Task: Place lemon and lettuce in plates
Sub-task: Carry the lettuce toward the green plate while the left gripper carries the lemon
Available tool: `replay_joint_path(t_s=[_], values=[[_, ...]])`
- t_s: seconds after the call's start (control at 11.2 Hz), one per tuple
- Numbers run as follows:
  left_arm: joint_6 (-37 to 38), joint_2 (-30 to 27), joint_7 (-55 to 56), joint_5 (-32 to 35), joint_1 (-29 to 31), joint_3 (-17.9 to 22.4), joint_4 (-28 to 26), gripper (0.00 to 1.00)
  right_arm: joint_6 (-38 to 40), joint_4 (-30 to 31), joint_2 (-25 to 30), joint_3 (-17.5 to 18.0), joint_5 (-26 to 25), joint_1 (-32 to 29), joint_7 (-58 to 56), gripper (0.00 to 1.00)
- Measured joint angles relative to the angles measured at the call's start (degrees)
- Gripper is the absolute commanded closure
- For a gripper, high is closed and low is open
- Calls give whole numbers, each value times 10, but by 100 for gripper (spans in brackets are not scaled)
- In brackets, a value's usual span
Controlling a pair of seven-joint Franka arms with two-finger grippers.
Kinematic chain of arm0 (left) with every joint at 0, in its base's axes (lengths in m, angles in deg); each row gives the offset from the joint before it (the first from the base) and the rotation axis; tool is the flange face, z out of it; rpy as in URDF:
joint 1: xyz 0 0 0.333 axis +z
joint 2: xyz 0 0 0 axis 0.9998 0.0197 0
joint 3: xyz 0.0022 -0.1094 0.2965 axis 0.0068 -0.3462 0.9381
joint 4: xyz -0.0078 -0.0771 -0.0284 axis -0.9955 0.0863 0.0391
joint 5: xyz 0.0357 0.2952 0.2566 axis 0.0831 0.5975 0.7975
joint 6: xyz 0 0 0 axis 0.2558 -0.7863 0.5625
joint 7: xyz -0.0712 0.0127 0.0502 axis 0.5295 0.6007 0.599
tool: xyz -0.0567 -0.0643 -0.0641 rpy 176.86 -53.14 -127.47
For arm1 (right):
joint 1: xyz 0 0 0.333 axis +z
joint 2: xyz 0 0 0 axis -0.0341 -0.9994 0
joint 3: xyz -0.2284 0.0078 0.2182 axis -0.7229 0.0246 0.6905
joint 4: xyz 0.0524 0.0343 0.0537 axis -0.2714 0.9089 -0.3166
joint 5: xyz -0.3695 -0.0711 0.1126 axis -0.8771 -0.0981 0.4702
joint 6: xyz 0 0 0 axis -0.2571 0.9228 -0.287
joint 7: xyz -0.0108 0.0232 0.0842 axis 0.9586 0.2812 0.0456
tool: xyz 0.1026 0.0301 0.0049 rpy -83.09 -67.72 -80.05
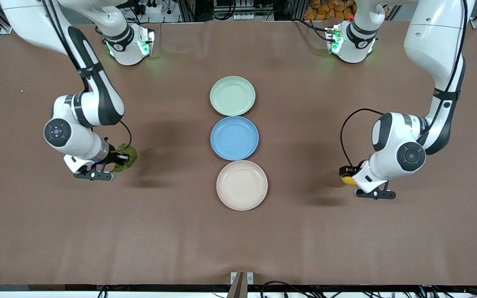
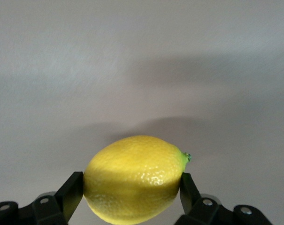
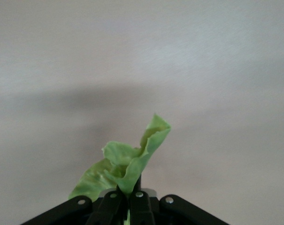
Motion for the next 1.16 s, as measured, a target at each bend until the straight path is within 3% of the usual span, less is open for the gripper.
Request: replay_joint_path(t_s=[0.27, 0.53, 0.71, 1.16], values=[[6, -1, 69, 0, -3, -39, 35, 100, 17, 0, 11, 59, 8, 11, 110, 100], [7, 1, 147, -30, -11, -77, 58, 100, 28, 3, 11, 145, 10, 20, 254, 100], [6, 16, 232, -34, -53, -85, 81, 100, 28, 4, 11, 194, 20, 38, 333, 100], [-54, 80, 408, -35, -167, -85, 137, 100, -14, 22, 3, 220, 57, 165, 468, 100]])
